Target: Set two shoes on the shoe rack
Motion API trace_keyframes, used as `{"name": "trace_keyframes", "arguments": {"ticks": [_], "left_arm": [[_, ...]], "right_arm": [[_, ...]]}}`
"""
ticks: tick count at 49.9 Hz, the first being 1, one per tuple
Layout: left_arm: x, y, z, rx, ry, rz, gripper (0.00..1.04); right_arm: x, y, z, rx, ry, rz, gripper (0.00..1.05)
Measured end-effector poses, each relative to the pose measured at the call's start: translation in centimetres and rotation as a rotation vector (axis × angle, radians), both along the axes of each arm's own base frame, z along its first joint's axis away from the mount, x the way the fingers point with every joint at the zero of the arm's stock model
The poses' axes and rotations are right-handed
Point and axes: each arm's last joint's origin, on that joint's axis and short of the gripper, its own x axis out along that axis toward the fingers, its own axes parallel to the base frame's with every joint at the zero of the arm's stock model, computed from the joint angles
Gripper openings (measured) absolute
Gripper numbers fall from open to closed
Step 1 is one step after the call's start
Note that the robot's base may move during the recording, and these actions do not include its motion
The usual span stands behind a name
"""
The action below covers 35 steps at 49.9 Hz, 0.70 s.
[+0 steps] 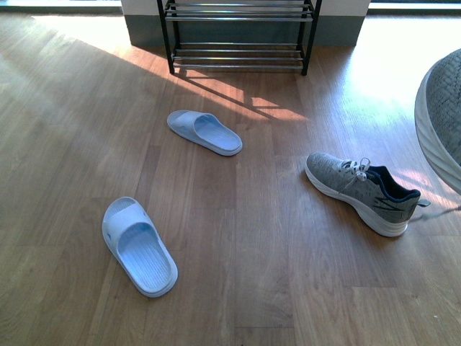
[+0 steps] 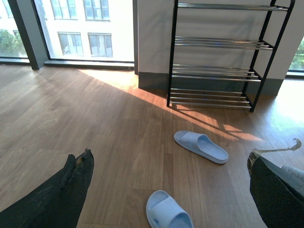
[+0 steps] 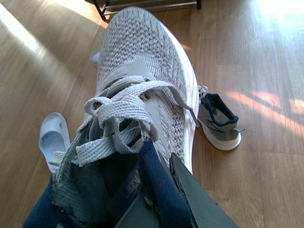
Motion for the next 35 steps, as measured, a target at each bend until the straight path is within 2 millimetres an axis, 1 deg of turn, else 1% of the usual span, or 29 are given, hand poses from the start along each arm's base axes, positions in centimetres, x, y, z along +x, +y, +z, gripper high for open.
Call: {"name": "trace_keyframes", "arguments": {"ticks": [3,10,35], "left_arm": [[0.00,0.00,0.00,0.000,0.000,0.000,0.95],[0.00,0.00,0.00,0.000,0.000,0.000,0.95],[0.00,0.01,-0.01,0.000,0.000,0.003,0.95]], "right_arm": [[-0.35,0.05,-0.07,0.000,-0.008,-0.004,0.01],[-0.45,0.05,-0.27,0.002,-0.001,-0.008,0.01],[-0.50,0.07,-0.26,0.005,-0.004,-0.008,0.01]]}}
